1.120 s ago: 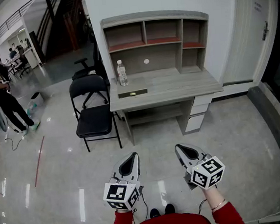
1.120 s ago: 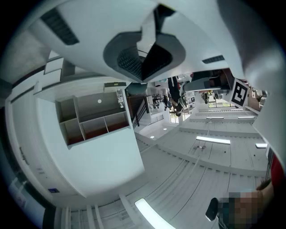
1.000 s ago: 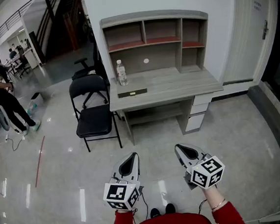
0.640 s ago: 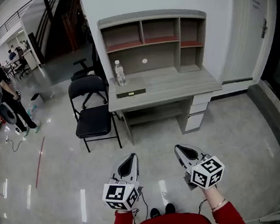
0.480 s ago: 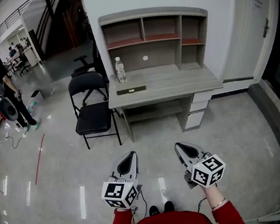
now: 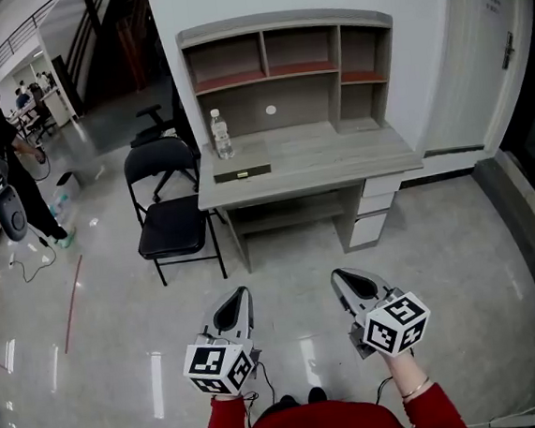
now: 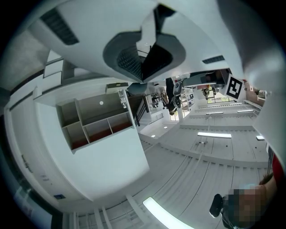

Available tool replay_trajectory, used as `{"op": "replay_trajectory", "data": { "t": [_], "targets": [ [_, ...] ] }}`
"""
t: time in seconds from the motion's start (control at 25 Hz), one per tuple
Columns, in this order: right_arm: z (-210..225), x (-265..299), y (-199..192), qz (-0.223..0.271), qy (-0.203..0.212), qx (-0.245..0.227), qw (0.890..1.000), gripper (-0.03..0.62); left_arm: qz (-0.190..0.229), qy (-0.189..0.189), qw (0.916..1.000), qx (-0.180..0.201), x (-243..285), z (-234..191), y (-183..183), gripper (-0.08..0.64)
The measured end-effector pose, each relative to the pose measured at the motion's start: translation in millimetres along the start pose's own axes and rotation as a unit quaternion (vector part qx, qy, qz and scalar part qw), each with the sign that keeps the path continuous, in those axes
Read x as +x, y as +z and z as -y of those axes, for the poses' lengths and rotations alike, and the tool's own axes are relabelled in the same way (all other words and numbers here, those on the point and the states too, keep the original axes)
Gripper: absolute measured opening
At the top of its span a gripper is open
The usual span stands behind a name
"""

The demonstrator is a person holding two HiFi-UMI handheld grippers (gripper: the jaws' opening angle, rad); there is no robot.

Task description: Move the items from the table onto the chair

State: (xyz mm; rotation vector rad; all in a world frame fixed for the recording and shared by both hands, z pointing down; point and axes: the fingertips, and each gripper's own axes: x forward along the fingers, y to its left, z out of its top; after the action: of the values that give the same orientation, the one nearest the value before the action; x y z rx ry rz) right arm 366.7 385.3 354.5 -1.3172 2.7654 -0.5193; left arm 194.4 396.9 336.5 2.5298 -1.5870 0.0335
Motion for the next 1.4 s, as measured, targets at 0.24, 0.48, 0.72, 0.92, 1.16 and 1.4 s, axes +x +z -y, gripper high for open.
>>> {"op": "replay_trajectory", "data": {
  "t": [0.24,0.48,0.72,0.92,1.16,1.4],
  "targets": [
    [22.8,22.1,7.9,0.005,0.011,-0.002,1.000,0.012,0.001,0.013,0.9999,0.004,24.9,-12.6,6.8,0.009],
    [48.9,78.6,8.4,-0.013,0.011,0.005,1.000,0.012,-0.028,0.004,0.9995,0.012,73.6,-37.7,-2.6,0.009],
    [86.7,178.5,8.7,-0.039,0.003,0.003,0.999,0.012,-0.036,-0.006,0.9992,0.018,156.0,-98.8,-1.6,0.009],
    [115.6,265.1,33.4,-0.046,-0.004,-0.002,0.999,0.012,-0.034,-0.005,0.9993,0.013,226.4,-160.7,17.6,0.009],
    [144.8,336.9,63.2,-0.047,-0.012,-0.007,0.999,0.012,-0.030,-0.007,0.9994,0.014,288.6,-214.0,40.3,0.009],
    [178.3,388.9,73.2,-0.061,-0.009,-0.008,0.998,0.012,-0.033,0.008,0.9994,0.008,339.0,-247.0,45.0,0.009]
  ]
}}
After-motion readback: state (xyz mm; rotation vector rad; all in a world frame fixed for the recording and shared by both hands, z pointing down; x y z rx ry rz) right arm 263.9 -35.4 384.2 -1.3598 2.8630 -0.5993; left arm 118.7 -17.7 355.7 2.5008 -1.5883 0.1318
